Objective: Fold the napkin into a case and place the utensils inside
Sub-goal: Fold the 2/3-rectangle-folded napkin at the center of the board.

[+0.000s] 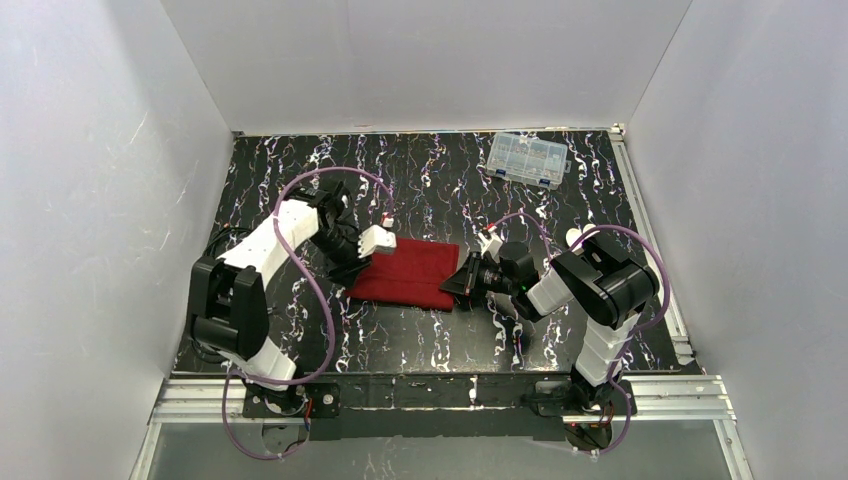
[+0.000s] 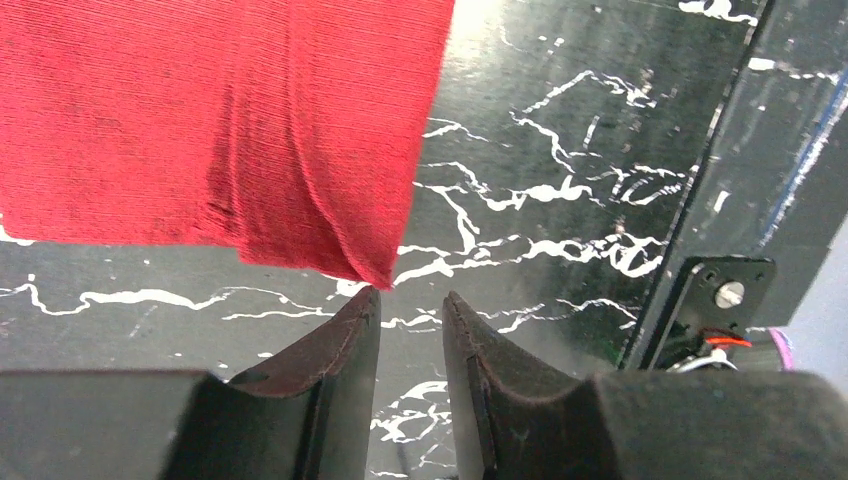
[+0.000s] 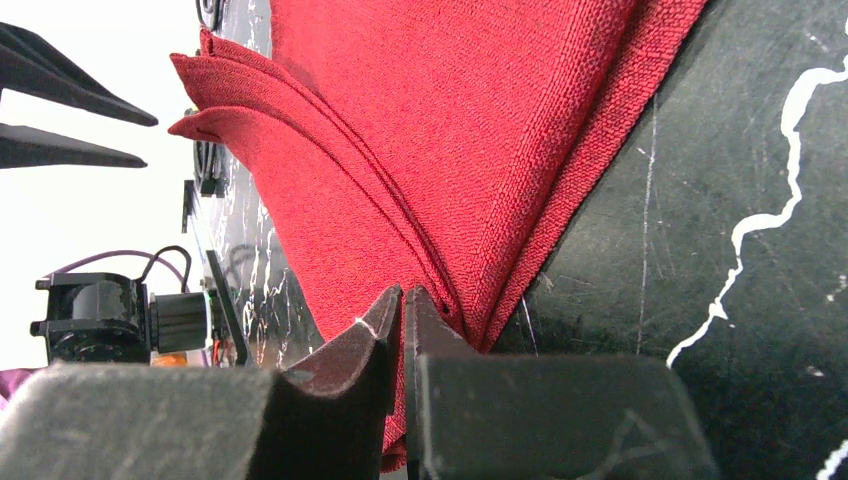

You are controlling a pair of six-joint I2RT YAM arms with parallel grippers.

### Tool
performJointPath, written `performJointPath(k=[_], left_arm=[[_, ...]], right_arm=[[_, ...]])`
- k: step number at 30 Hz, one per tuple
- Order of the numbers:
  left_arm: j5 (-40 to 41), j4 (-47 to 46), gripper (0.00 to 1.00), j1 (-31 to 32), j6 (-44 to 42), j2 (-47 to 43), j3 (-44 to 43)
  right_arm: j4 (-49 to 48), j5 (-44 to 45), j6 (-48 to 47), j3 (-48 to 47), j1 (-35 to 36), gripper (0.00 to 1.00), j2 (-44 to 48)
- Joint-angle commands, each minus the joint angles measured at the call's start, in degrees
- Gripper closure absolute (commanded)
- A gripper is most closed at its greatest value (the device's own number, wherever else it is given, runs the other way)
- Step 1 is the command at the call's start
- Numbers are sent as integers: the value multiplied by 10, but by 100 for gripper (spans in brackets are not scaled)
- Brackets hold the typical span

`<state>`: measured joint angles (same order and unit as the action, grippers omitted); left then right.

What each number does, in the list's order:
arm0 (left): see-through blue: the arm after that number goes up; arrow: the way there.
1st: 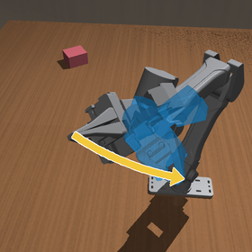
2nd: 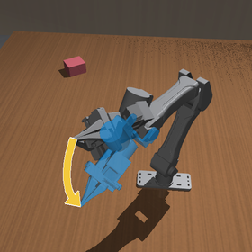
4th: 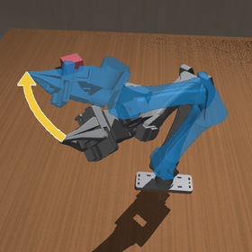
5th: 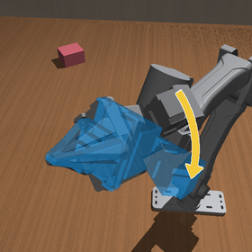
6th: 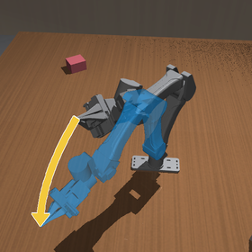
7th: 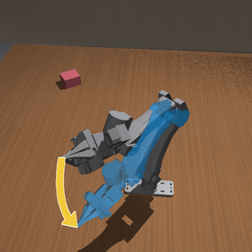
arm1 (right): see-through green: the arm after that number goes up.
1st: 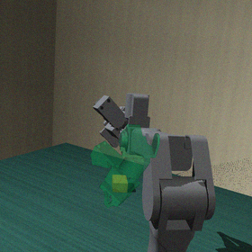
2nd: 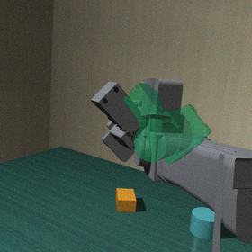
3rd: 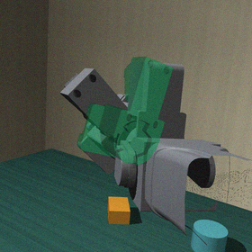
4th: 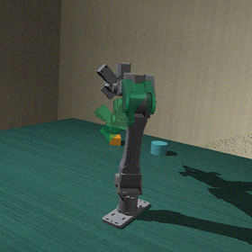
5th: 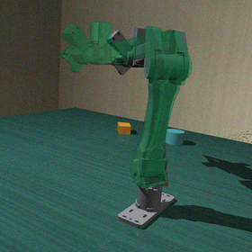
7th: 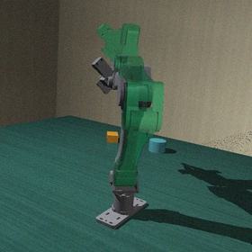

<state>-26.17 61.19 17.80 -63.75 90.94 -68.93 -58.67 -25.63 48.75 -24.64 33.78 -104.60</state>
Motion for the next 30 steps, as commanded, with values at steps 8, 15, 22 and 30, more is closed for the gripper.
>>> performJointPath(k=[8, 15, 22, 30], left_arm=[[6, -78, 72, 9, 32, 74, -13], [64, -130, 85, 7, 49, 107, -6], [54, -116, 100, 6, 55, 116, -22], [55, -129, 100, 6, 76, 120, -42]], right_arm=[[40, 25, -10, 3, 0, 85, -2], [38, 22, -6, 9, 0, 85, 2], [37, 21, -3, 8, 0, 85, 9], [1, 11, 14, 21, 0, 85, 18]])
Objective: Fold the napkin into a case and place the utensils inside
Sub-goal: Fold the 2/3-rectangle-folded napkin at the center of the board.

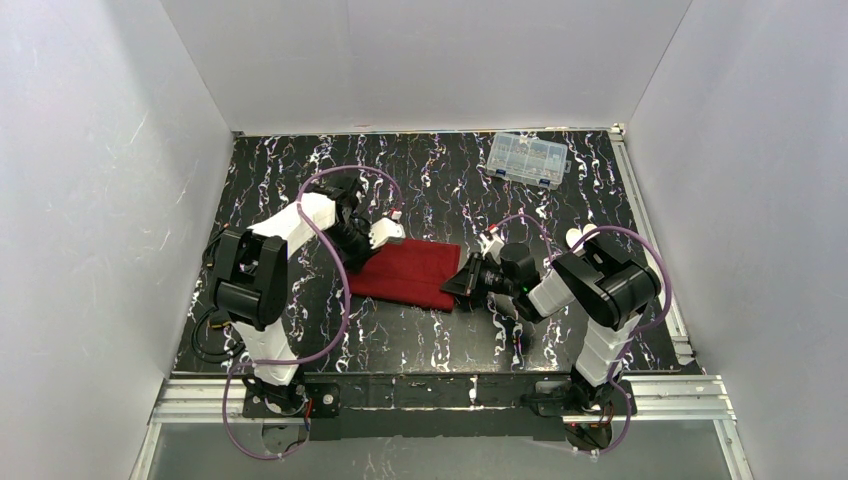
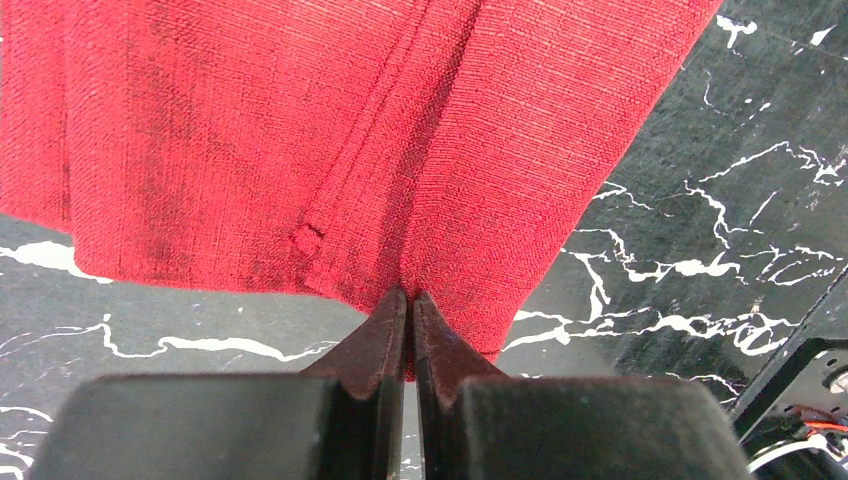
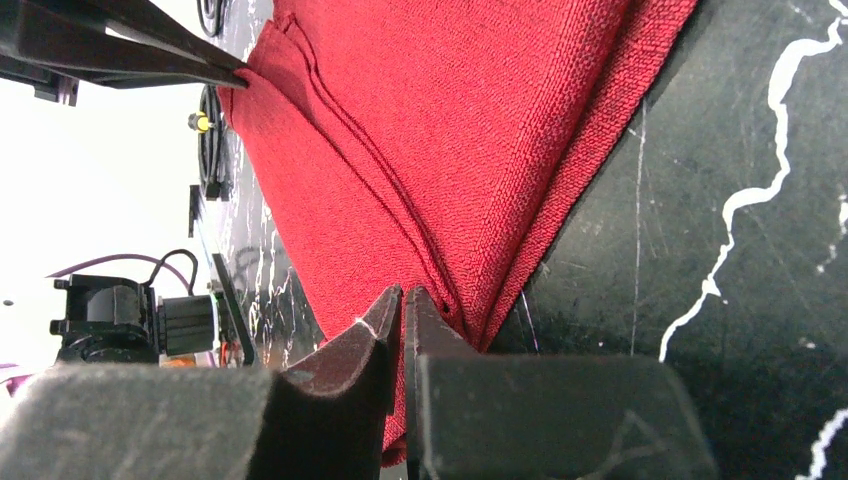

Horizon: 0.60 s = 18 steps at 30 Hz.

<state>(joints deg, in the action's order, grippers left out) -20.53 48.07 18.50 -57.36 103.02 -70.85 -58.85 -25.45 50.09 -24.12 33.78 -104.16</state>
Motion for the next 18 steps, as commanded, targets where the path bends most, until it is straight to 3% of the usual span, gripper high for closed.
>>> performJointPath(k=[1, 18], left_arm=[[0, -1, 100, -1, 11, 4, -23], [76, -111, 100, 0, 37, 52, 17]], right_arm=[[3, 9, 1, 15, 0, 85, 14], [33, 3, -4, 5, 0, 85, 41]])
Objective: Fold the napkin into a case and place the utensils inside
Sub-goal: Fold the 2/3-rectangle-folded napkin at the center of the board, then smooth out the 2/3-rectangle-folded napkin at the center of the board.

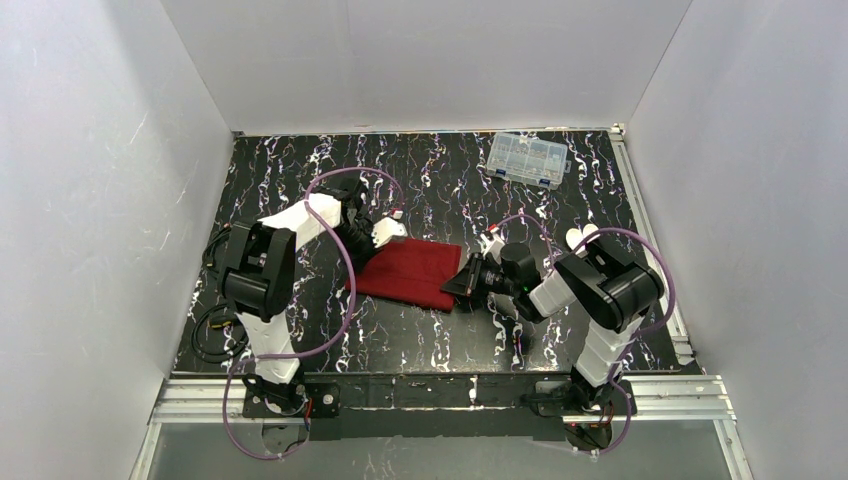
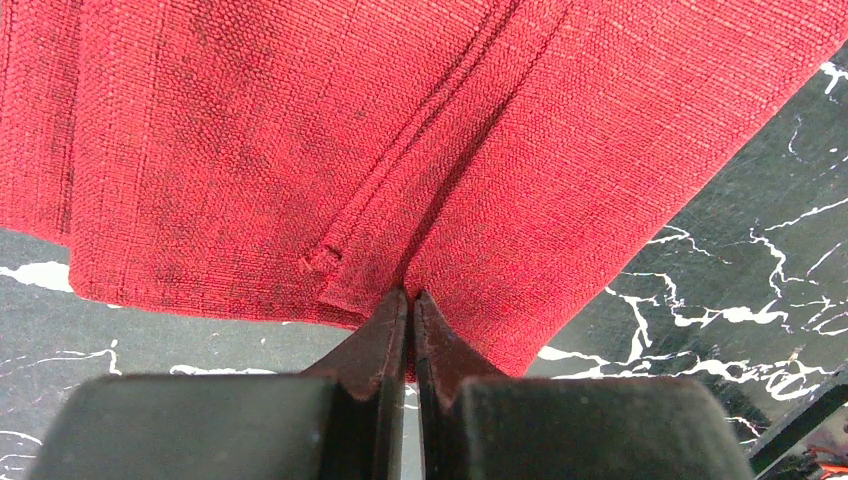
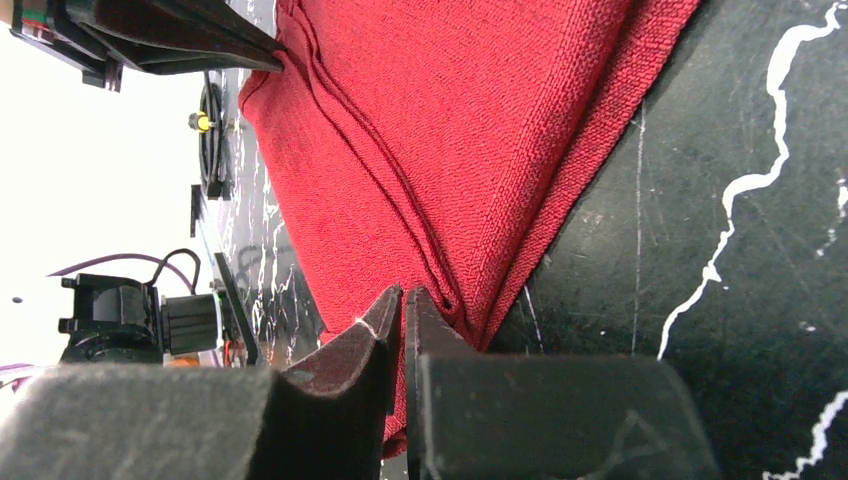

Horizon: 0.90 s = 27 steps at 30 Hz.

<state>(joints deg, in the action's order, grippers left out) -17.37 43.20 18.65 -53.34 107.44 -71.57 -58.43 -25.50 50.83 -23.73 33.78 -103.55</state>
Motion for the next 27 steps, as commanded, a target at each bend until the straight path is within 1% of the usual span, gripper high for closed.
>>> performJointPath(k=[1, 2, 5, 6, 11, 14, 16, 18, 19, 22, 24, 27], left_arm=[[45, -63, 100, -2, -3, 6, 26], [45, -62, 100, -1, -4, 5, 28], [42, -62, 100, -1, -4, 2, 31], [41, -59, 100, -1, -5, 1, 30], [35, -44, 100, -2, -8, 6, 22], [32, -39, 100, -1, -9, 6, 21], [31, -37, 100, -1, -8, 6, 20], [32, -37, 100, -1, -9, 5, 20], [32, -38, 100, -1, -9, 4, 21], [33, -37, 100, -2, -7, 4, 20], [33, -35, 100, -2, -8, 4, 20], [35, -30, 100, -2, -6, 4, 16]], right_arm=[[41, 5, -16, -4, 0, 84, 42], [57, 7, -20, -9, 1, 81, 52], [115, 19, -44, -28, 0, 67, 92], [136, 22, -53, -36, 0, 64, 108], [250, 21, -108, -86, 0, 53, 190], [330, 38, -149, -102, 0, 50, 245], [337, 15, -151, -93, 0, 53, 271], [315, -37, -139, -82, 3, 60, 263], [305, -57, -135, -78, 8, 62, 254], [285, -87, -137, -70, 40, 66, 214], [278, -96, -149, -76, 63, 67, 180], [249, -91, -151, -74, 68, 69, 130]])
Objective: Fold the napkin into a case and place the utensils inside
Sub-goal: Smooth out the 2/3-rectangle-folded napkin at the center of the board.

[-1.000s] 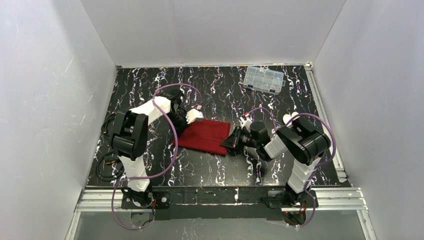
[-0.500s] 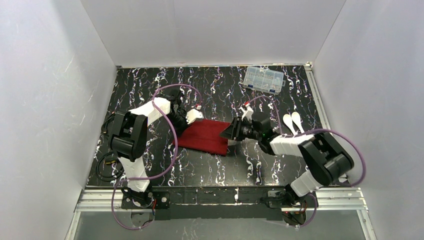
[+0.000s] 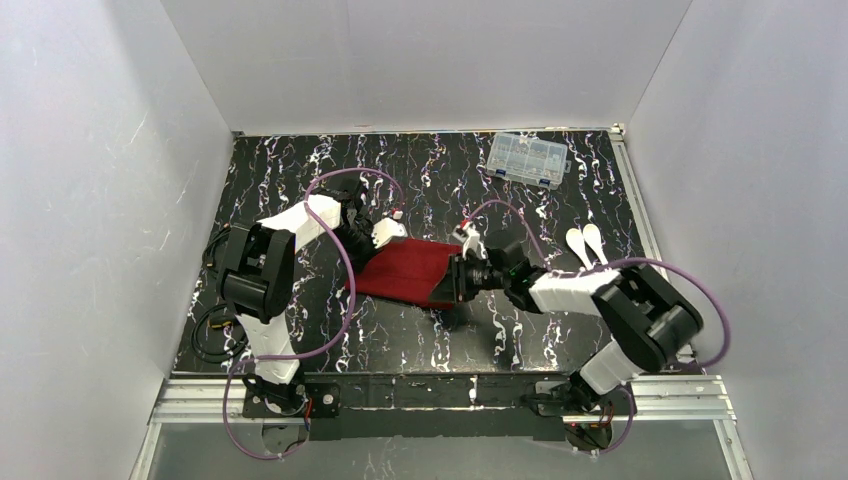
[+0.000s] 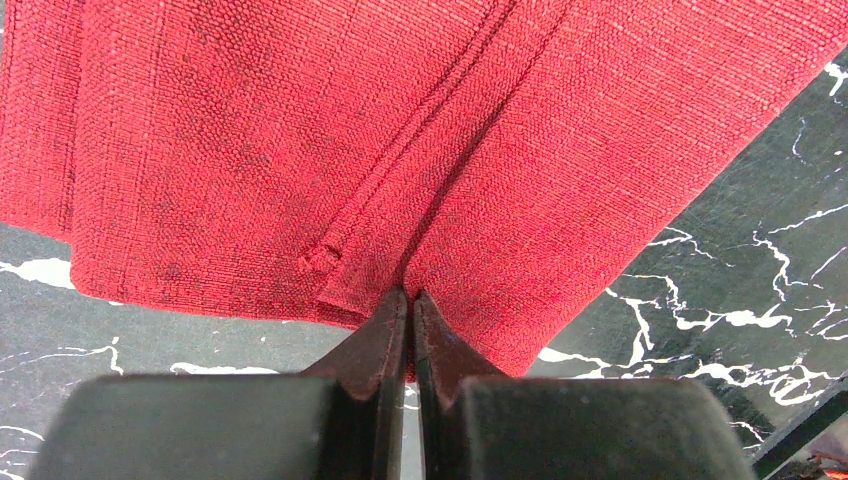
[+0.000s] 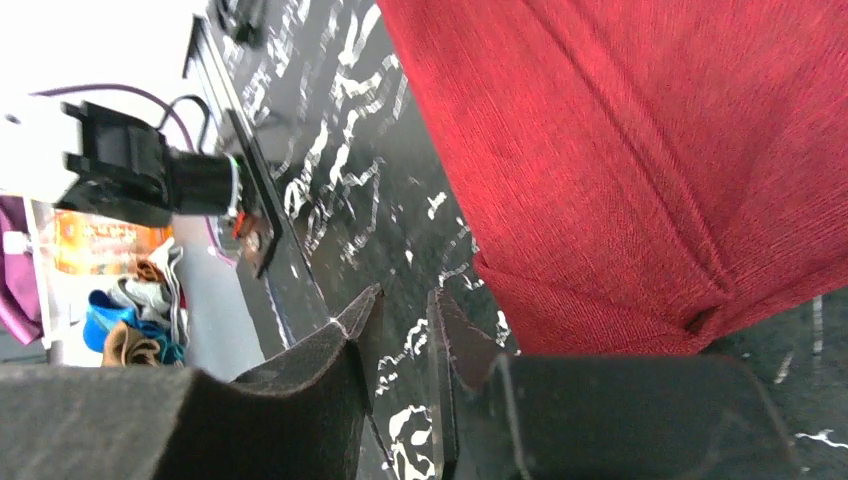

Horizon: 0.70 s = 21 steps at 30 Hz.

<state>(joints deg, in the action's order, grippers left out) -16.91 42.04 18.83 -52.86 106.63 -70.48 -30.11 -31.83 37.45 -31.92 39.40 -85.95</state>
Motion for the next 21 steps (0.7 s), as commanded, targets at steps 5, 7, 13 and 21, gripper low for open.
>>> performJointPath(k=[5, 7, 13, 21], left_arm=[[31, -5, 72, -4, -5, -5, -1], [26, 12, 68, -6, -4, -16, -11], [12, 99, 46, -8, 1, -40, -83], [-110, 200, 40, 9, 81, -25, -213]], right_arm=[[-91, -37, 12, -1, -16, 73, -141], [-141, -52, 40, 2, -23, 73, -180], [-149, -59, 61, 6, -24, 75, -219], [-70, -73, 65, -7, -35, 77, -225]])
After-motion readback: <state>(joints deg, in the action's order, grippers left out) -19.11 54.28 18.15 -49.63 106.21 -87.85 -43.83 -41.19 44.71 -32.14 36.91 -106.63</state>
